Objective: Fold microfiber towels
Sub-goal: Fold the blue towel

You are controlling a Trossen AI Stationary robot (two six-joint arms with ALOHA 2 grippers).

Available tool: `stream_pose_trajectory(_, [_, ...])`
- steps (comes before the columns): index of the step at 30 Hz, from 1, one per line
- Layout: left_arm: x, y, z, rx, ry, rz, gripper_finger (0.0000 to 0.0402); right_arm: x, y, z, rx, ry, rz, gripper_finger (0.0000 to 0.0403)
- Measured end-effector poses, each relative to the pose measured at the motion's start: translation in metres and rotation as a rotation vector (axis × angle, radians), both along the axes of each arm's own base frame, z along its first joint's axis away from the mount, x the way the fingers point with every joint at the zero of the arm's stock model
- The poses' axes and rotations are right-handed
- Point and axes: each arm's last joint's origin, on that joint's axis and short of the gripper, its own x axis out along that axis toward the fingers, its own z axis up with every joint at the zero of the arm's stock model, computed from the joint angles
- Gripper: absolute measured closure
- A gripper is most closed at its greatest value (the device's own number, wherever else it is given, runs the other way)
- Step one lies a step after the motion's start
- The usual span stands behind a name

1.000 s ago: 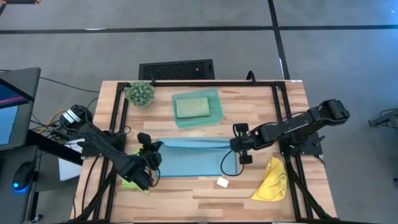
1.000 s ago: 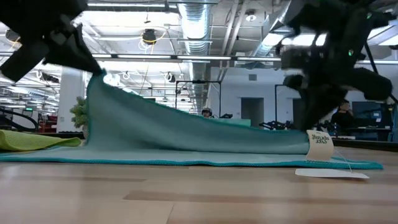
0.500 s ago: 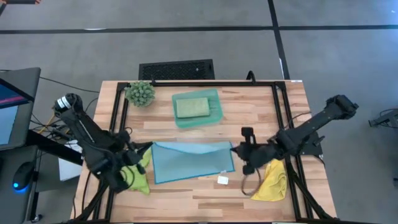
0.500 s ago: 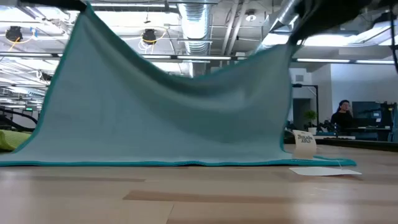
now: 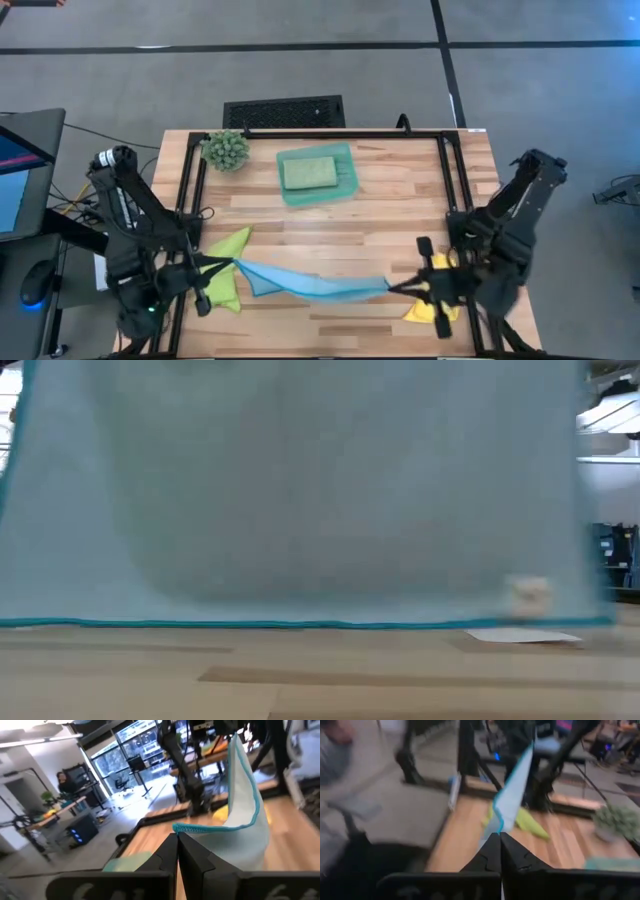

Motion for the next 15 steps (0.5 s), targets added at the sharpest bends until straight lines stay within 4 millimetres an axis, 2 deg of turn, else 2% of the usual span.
stream_pose_trajectory(3, [0.001, -0.005, 0.018, -0.033, -0.016, -0.013, 0.0401, -0.007, 0.007, 0.020, 0.046, -0.055, 0.007, 0.0397])
stream_pose_trajectory(6, [0.003, -0.003, 0.020, -0.004, -0.001, -0.010, 0.0401, -0.013, -0.001, 0.025, 0.065, -0.054, -0.051, 0.0396])
stream_pose_trajectory(10, [0.012, 0.012, 0.001, 0.017, 0.050, 0.036, 0.0401, -0.014, -0.026, 0.008, 0.087, 0.096, -0.225, 0.0391])
stream_pose_trajectory(15, [0.025, 0.043, -0.042, -0.017, 0.113, 0.173, 0.0401, -0.007, -0.062, -0.033, 0.065, 0.283, -0.539, 0.0393])
